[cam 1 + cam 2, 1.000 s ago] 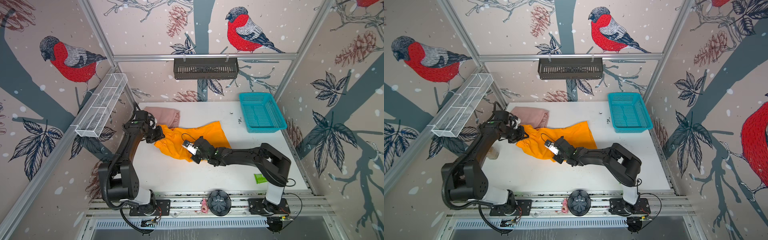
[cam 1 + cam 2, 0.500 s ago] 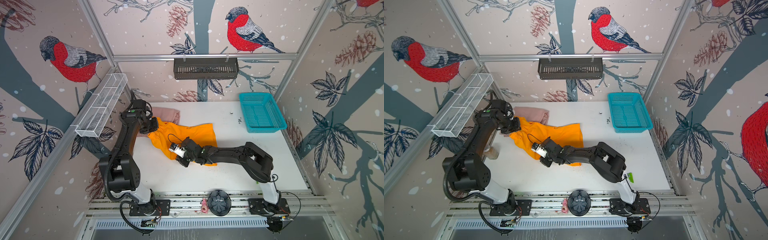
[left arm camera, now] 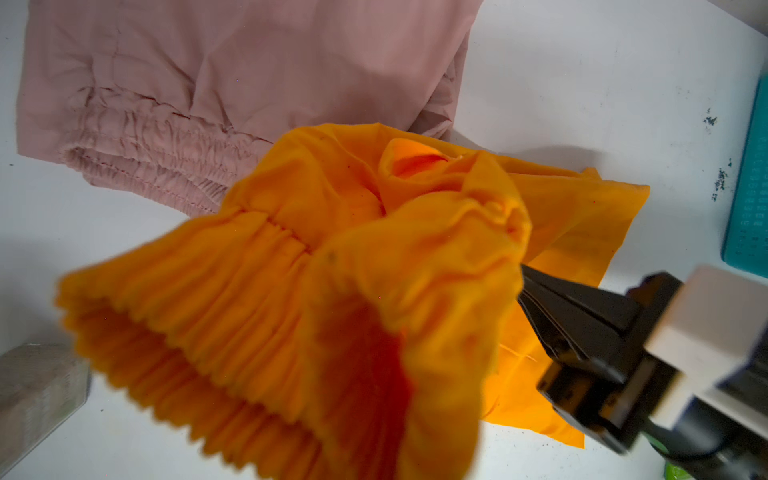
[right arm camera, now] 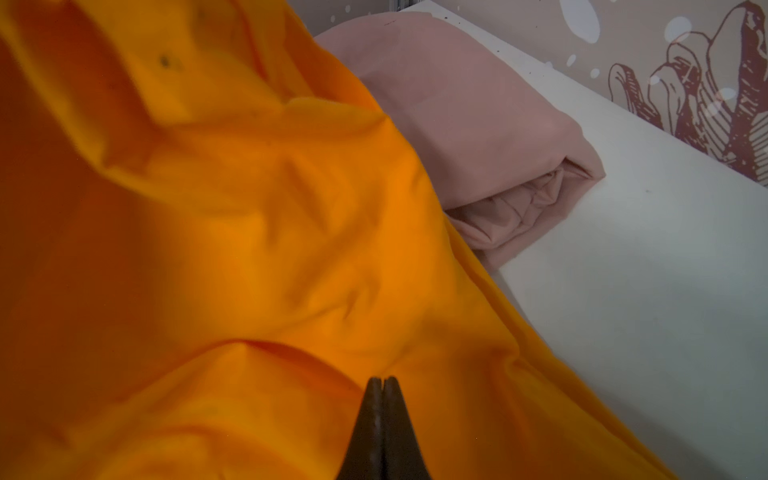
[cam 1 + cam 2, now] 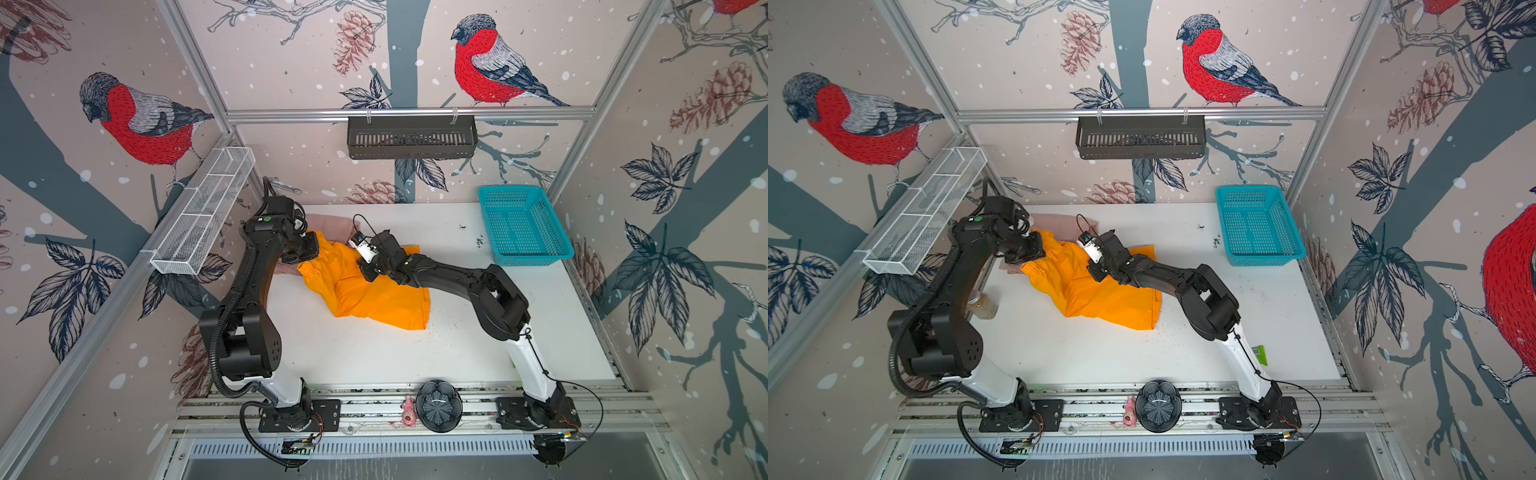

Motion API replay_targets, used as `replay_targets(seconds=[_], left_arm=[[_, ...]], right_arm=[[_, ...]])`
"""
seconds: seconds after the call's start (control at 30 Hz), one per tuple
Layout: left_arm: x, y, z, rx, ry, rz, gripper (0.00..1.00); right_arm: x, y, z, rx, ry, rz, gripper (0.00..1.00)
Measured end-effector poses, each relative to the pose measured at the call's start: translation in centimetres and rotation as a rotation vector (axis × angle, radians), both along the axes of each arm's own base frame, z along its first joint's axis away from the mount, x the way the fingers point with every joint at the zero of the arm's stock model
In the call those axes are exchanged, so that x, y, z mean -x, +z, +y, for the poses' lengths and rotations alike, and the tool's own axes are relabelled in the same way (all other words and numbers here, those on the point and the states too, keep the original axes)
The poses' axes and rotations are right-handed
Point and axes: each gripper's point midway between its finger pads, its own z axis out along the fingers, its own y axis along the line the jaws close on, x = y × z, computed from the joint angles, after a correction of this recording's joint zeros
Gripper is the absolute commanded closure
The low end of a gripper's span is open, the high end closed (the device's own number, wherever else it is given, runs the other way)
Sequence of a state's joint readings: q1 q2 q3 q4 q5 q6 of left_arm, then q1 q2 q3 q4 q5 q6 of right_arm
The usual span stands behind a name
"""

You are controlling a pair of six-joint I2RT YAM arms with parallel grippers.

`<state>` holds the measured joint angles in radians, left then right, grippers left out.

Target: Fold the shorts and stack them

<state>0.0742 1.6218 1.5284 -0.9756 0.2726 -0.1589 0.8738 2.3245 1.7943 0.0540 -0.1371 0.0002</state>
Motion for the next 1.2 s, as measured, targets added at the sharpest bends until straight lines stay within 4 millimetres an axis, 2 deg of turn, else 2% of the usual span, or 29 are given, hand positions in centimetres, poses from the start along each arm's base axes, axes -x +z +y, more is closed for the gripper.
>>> replay_targets(seconds=[0.1, 0.23, 0.3, 0.43, 0.5, 0.57, 0.63, 0.7, 0.77, 0.83, 0.93, 1.2], left_arm=[[0.2, -0.1, -0.6, 0.015, -0.016, 0.002, 1.0], [0.5, 0.3, -1.2, 0.029, -0.032, -0.007, 1.0], [0.5, 0.7, -1.3, 0.033, -0.034, -0.015, 1.0], [0.5, 2.0, -1.3, 0.03, -0.036, -0.049, 1.0], [0.4, 2.3, -1.3, 0.028, -0.036, -0.058, 1.0], [0.3, 2.5, -1.2, 0.021, -0.035, -0.062, 1.0], [0.3, 2.4, -1.0, 0.009, -0.03, -0.06, 1.0], [0.2, 2.4, -1.0, 0.008, -0.03, -0.059, 1.0], [0.0, 2.3, -1.0, 0.009, -0.03, -0.056, 1.0], [-0.4, 2.3, -0.9, 0.009, -0.03, -0.055, 1.0], [-0.8, 2.5, -0.9, 0.007, -0.031, -0.057, 1.0], [-1.8, 2.9, -0.6, -0.01, -0.025, -0.062, 1.0]], right_arm=[[-2.2, -1.7, 1.7, -0.021, -0.018, 0.004, 0.94], [-4.4, -3.7, 2.6, -0.037, -0.036, 0.018, 0.88], [-4.8, -4.0, 2.8, -0.044, -0.041, 0.032, 0.83], [-4.1, -4.2, 1.9, -0.022, -0.036, 0.06, 0.73], [-2.8, -4.5, 0.2, 0.014, -0.04, 0.089, 0.7], [-1.0, -4.1, -2.0, 0.055, -0.045, 0.102, 0.71], [1.3, -2.4, -3.8, 0.072, -0.03, 0.094, 0.75], [3.9, -0.3, -4.4, 0.06, 0.009, 0.059, 0.81], [6.4, 0.8, -4.1, 0.044, 0.056, 0.03, 0.86], [9.0, 0.0, -3.3, 0.068, 0.117, 0.024, 0.91], [11.5, -1.6, -1.4, 0.106, 0.188, 0.019, 0.95], [13.0, -5.9, 2.3, 0.178, 0.26, 0.02, 0.97]])
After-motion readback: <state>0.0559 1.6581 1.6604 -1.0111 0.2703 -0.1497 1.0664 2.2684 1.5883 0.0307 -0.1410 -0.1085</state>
